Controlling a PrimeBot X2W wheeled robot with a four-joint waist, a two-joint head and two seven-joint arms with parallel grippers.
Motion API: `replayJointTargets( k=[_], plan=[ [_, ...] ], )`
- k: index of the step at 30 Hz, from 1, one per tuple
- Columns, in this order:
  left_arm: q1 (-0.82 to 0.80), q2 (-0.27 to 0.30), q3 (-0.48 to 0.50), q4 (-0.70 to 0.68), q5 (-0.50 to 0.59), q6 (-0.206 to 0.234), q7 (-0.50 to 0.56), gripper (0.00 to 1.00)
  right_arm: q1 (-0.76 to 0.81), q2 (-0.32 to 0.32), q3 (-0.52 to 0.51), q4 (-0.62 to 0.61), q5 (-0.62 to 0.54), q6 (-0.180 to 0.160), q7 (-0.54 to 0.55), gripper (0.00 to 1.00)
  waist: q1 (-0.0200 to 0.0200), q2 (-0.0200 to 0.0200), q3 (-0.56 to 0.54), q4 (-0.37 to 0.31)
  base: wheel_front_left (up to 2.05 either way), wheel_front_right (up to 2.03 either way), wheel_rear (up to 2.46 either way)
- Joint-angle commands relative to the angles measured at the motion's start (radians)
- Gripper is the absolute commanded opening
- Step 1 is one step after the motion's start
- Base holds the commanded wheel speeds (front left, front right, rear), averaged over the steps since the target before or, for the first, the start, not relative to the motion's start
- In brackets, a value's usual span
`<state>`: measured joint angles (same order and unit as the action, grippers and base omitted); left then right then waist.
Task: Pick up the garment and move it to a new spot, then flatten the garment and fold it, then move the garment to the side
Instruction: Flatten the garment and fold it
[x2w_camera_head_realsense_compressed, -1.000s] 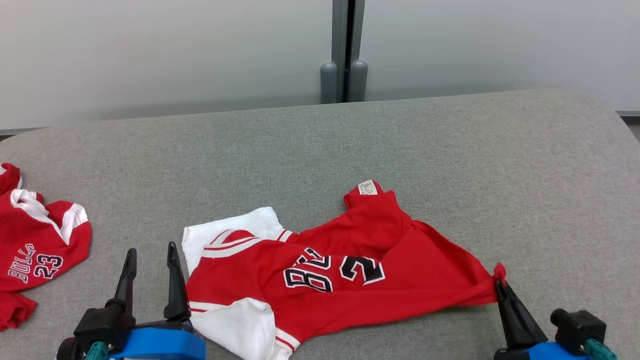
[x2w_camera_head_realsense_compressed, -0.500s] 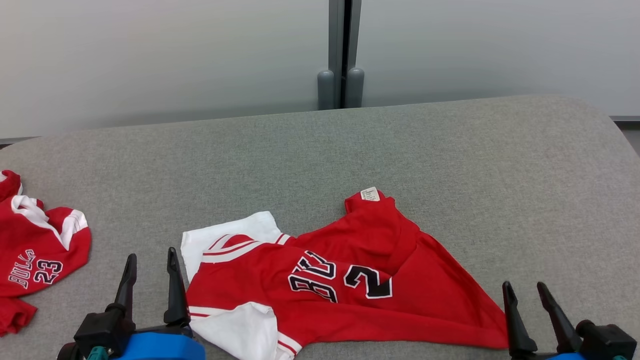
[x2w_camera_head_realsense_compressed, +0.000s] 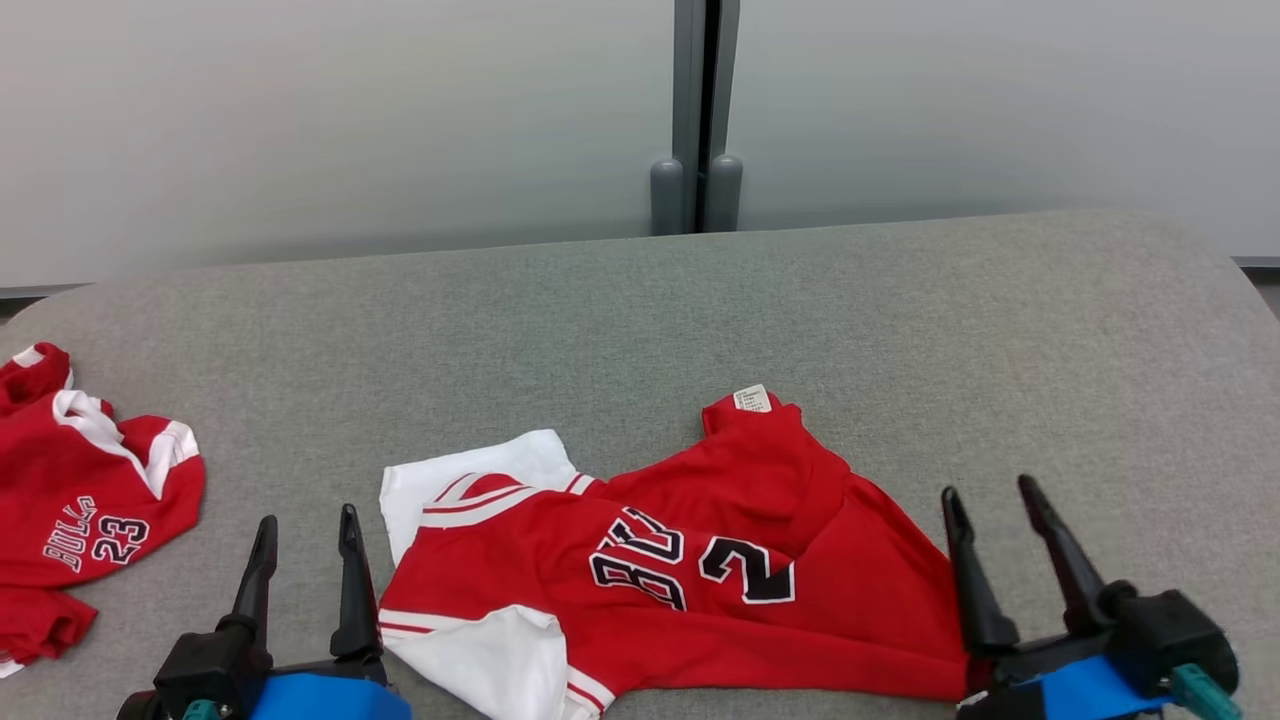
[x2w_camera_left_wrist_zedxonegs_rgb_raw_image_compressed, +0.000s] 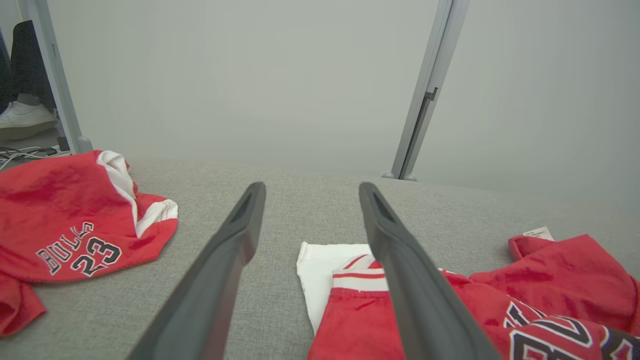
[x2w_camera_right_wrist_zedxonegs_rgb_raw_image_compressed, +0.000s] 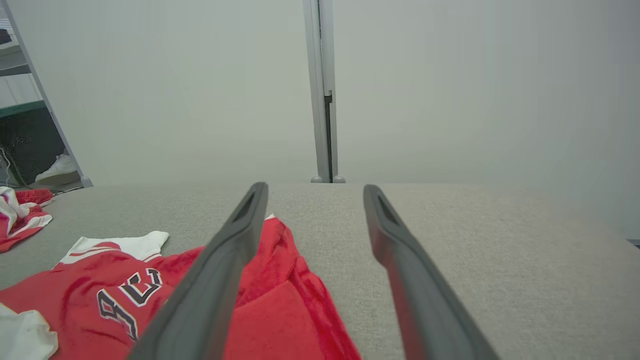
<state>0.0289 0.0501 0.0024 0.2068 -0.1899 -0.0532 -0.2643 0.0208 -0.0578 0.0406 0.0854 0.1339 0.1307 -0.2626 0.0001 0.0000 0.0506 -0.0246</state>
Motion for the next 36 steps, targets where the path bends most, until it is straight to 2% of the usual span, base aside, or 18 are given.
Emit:
replayJointTargets(
  k=[1, 13, 23, 27, 36],
  plan=[
    [0.009, 0.0, 0.004, 0.001, 0.009, -0.004, 0.0, 1.0, -0.01, 0.003, 0.01, 0.022, -0.012, 0.0, -0.003, 1.0, -0.0001, 0.0, -0.003, 0.004, 0.0, 0.0, 0.0],
    [0.013, 0.0, 0.02, 0.005, 0.038, -0.01, 0.0, 1.0, -0.017, 0.007, 0.023, 0.093, -0.025, 0.0, -0.003, 1.0, -0.0001, 0.0, -0.01, 0.01, 0.0, 0.0, 0.0],
    [-0.147, 0.008, 0.007, 0.042, 0.107, -0.046, 0.0, 1.0, -0.052, 0.007, 0.032, 0.11, -0.025, 0.0, -0.003, 1.0, -0.0001, 0.0, 0.018, -0.007, 0.0, 0.0, 0.0],
    [-0.24, 0.033, -0.007, 0.112, 0.121, -0.059, 0.0, 1.0, -0.067, 0.007, 0.039, 0.112, -0.029, 0.0, -0.003, 1.0, -0.0001, 0.0, 0.037, -0.025, 0.0, 0.0, 0.0],
    [-0.388, 0.091, -0.073, 0.392, 0.113, -0.076, 0.0, 1.0, -0.098, 0.007, 0.026, 0.114, -0.032, 0.0, -0.003, 1.0, -0.0001, 0.0, 0.097, -0.069, 0.0, 0.0, 0.0]
  ],
)
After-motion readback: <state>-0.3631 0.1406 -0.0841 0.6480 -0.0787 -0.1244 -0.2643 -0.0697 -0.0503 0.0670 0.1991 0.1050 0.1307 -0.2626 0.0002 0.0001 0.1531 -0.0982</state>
